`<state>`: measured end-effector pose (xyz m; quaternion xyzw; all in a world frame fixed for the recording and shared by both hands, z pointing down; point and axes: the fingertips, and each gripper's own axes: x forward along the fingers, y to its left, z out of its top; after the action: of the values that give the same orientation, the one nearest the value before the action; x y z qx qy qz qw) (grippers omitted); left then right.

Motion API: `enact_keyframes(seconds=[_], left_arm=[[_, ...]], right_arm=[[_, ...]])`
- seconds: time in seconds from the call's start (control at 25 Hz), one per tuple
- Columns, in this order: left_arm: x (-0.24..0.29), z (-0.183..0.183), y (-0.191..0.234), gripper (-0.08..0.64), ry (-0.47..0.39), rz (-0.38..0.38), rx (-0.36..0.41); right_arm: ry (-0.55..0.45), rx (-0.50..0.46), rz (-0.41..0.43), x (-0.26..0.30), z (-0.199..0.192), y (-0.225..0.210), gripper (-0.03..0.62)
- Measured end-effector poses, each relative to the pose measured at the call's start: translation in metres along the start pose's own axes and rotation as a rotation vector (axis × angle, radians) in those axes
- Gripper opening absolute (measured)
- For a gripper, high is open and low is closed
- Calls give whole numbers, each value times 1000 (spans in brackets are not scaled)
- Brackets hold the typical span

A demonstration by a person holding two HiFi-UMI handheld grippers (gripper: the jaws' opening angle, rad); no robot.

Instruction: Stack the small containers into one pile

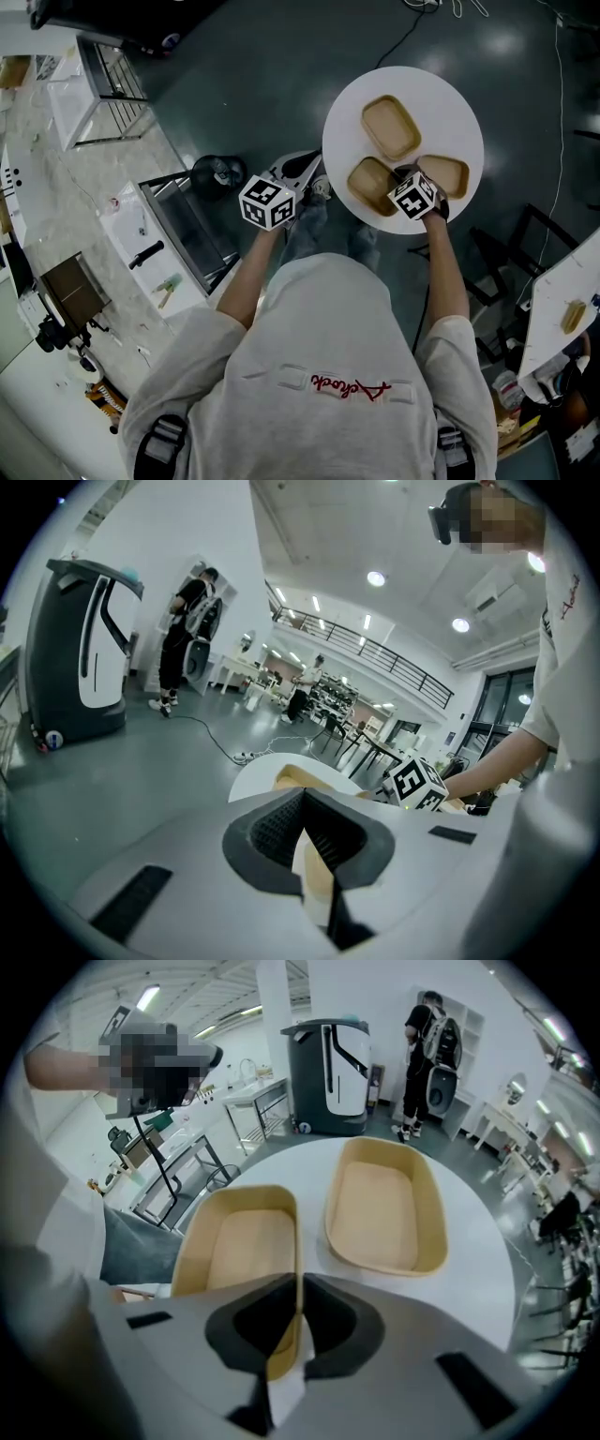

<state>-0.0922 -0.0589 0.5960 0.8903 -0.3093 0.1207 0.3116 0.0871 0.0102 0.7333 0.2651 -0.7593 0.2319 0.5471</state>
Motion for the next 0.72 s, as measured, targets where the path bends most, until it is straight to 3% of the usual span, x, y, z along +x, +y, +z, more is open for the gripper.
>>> enact_keyframes(seconds=[0.24, 0.56, 0.72], left_arm=[[1, 1, -4, 11, -1, -10, 4], [11, 3, -14, 11, 4, -38, 19], [16, 5, -20, 11, 4, -49, 25]], right_arm=[[-53, 45, 38, -9, 6, 8, 37], [-216, 205, 48, -38, 21, 4, 34], [-286, 236, 38, -57, 28, 0, 34]])
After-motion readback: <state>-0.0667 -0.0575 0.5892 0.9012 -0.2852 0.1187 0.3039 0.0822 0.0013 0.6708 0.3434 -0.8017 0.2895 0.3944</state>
